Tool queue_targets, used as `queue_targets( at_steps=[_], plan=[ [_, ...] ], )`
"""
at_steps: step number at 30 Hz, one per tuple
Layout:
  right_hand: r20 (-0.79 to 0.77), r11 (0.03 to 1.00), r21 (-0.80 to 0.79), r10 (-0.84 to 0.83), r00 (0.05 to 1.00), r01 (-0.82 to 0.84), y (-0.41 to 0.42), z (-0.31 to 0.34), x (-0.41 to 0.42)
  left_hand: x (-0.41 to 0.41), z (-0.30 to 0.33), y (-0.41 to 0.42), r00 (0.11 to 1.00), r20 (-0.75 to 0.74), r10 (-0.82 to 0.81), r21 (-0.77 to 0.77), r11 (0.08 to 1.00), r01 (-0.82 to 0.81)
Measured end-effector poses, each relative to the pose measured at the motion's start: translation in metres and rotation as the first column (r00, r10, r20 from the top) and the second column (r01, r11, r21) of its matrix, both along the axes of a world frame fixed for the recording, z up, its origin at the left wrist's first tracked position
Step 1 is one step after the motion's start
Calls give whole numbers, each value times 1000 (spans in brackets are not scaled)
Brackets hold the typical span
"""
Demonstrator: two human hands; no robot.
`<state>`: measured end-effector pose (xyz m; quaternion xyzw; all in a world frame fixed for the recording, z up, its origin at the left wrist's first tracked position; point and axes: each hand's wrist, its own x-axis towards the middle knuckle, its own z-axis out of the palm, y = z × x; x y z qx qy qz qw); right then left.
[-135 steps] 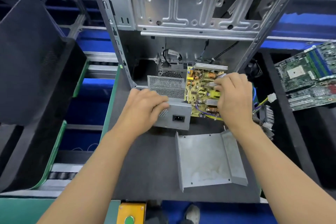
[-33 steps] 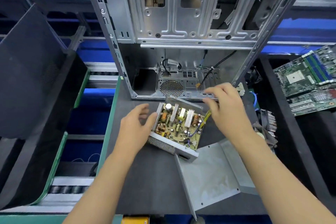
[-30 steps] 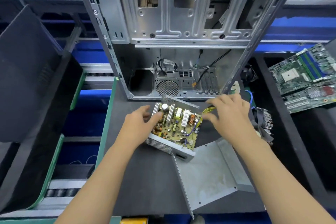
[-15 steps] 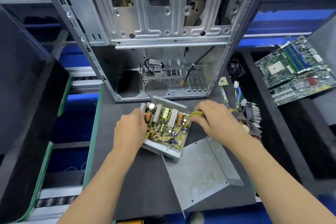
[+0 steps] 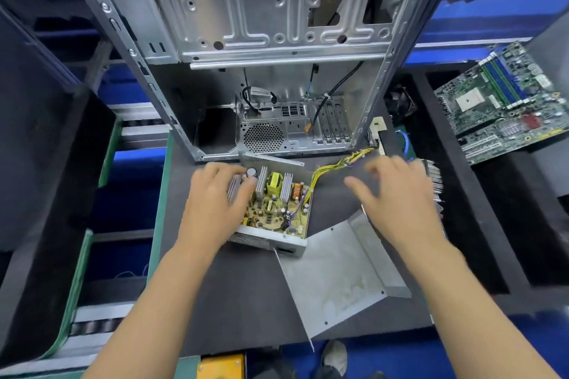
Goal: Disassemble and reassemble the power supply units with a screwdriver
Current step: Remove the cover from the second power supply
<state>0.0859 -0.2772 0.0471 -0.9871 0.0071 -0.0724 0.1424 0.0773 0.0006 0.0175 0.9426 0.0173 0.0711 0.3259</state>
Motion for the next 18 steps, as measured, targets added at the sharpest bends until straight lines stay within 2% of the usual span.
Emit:
queue_targets(
  at_steps=[1,3,5,7,12,15,18],
  plan=[
    [-163,999,9,-43,986,45,-13,1,-8,-4,3,2,987,42,-153,23,988,153],
    [-446,997,15,-67,892,82,-30,3,-26,-15,6,8,916,-76,-394,51,916,399],
    [-581,998,-16,-57,812,58,-31,-1,-43,-22,3,14,852,-223,-473,67,865,498],
    [-582,997,-72,-25,813,-21,-25,-11,-57,-26,0,12,859,-235,-455,134,860,492],
    [-450,977,-180,22,893,-115,-16,-12,-67,-30,0,5,926,-61,-372,199,905,376],
    [-383,985,-120,71,921,-126,-24,2,-59,-18,5,9,960,-108,-257,101,958,268],
    [-358,993,27,118,926,-116,-43,22,-50,-6,11,9,969,-119,-218,7,975,220]
  ],
)
